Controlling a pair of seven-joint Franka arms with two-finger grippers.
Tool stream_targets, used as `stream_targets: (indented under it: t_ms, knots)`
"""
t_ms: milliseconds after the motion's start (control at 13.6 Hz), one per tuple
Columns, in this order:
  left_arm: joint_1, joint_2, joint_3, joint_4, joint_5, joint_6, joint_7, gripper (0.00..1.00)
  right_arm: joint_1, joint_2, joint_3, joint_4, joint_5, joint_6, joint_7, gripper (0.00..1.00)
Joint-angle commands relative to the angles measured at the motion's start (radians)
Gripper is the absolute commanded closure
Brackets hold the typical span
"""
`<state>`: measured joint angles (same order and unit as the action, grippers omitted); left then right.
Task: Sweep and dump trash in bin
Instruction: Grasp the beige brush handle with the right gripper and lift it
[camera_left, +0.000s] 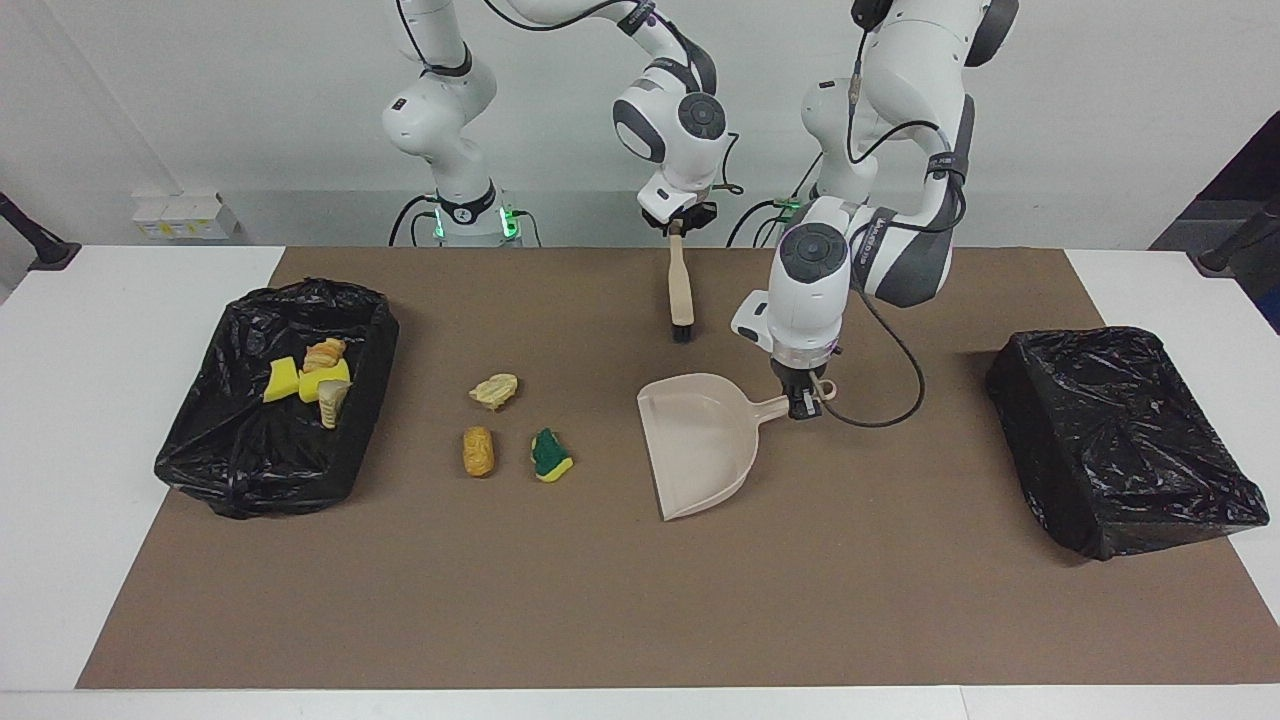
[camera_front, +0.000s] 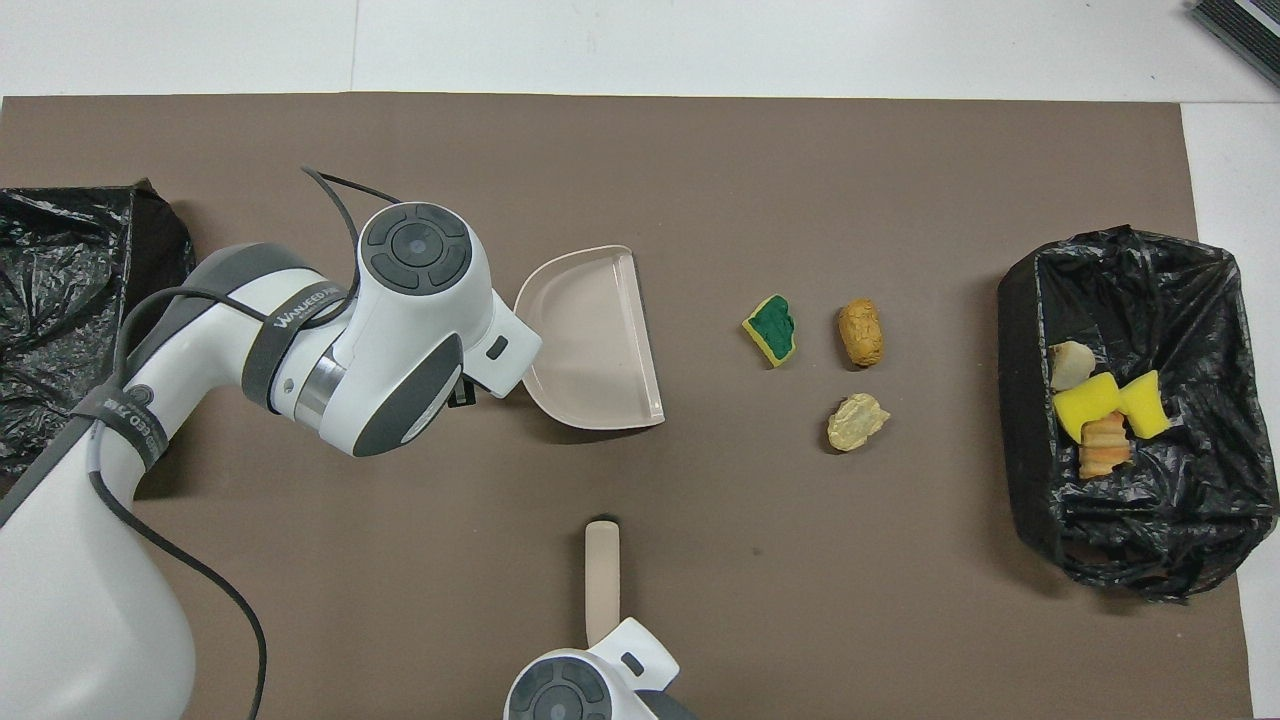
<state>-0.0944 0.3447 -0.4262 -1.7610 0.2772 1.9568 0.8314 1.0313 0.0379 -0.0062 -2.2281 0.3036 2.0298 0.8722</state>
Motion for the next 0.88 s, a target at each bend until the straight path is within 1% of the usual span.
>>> stream_targets:
  t_ms: [0, 73, 220, 367, 588, 661, 808]
  knots:
    - [-0.016, -0.012, 0.006, -0.021, 0.011, 0.011, -0.026, 1.00, -0.002, 0.008, -0.003, 0.007, 0.029, 0.027, -0.039, 1.00]
    - [-0.016, -0.012, 0.007, -0.021, 0.013, 0.017, -0.028, 1.00, -0.004, 0.013, -0.004, 0.039, 0.029, 0.012, -0.045, 1.00]
    - [-0.018, -0.010, 0.006, -0.020, 0.013, 0.024, -0.026, 1.00, -0.054, -0.015, -0.011, 0.051, 0.017, -0.002, -0.061, 1.00]
    - [-0.019, -0.010, 0.006, -0.020, 0.014, 0.027, -0.028, 1.00, -0.159, -0.065, -0.012, 0.059, 0.012, -0.070, -0.122, 1.00]
    - [-0.019, -0.010, 0.007, -0.020, 0.017, 0.039, -0.028, 1.00, -0.320, -0.127, -0.014, 0.067, -0.069, -0.182, -0.189, 1.00]
    - [-0.019, -0.010, 0.007, -0.020, 0.017, 0.039, -0.028, 1.00, -0.380, -0.139, -0.014, 0.074, -0.089, -0.225, -0.232, 1.00]
    - [-0.019, -0.010, 0.007, -0.020, 0.017, 0.039, -0.028, 1.00, -0.514, -0.128, -0.014, 0.097, -0.162, -0.288, -0.300, 1.00]
